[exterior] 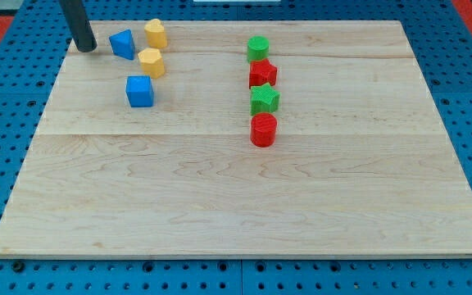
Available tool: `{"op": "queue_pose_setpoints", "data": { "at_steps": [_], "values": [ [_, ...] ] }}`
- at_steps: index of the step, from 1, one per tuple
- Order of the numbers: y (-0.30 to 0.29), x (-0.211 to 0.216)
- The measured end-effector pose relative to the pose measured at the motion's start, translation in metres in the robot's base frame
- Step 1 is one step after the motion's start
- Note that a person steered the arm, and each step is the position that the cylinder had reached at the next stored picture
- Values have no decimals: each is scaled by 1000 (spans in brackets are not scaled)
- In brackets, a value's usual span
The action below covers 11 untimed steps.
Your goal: Push the yellow heart green circle and red star close to each other
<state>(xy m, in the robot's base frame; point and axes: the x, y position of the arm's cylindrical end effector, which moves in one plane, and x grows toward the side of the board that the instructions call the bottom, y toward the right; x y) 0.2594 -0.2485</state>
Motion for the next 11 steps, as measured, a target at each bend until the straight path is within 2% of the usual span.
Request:
{"op": "queue_pose_setpoints", "data": {
  "at_steps": [2,4,5,6,7,8,9,10,11],
  "values": [
    [1,-4],
    [43,-55],
    [148,-52],
    [224,7],
    [230,21],
    [228,-8],
    [275,-25],
    [337,10],
    [332,73]
  ]
}}
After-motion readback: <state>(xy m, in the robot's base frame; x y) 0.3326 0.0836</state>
